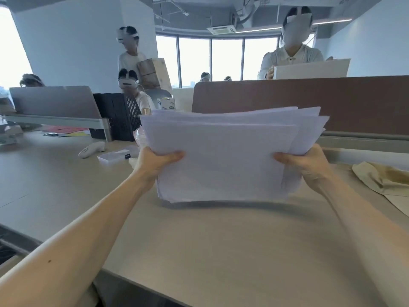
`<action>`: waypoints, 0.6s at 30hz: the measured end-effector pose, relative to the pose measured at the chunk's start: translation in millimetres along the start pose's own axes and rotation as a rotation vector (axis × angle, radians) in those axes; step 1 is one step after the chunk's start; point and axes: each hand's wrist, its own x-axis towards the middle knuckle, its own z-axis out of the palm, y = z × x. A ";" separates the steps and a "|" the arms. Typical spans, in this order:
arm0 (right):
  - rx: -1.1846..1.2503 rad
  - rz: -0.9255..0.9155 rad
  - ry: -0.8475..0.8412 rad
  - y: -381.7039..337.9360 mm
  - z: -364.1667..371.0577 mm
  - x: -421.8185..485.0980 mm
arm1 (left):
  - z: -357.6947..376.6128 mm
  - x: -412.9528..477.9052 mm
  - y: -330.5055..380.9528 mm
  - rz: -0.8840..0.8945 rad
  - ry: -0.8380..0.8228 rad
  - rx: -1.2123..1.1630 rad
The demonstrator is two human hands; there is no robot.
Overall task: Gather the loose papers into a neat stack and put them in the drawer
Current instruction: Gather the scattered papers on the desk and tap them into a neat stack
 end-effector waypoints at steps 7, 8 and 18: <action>-0.011 0.112 -0.064 26.0 9.2 -13.7 | 7.0 -15.9 -17.1 -0.065 -0.061 0.046; -0.007 0.107 -0.053 26.2 9.3 -13.6 | 7.6 -17.2 -16.5 -0.056 -0.061 0.047; 0.018 0.053 -0.050 13.7 8.7 -7.8 | 8.0 -9.2 -5.2 -0.030 0.030 0.049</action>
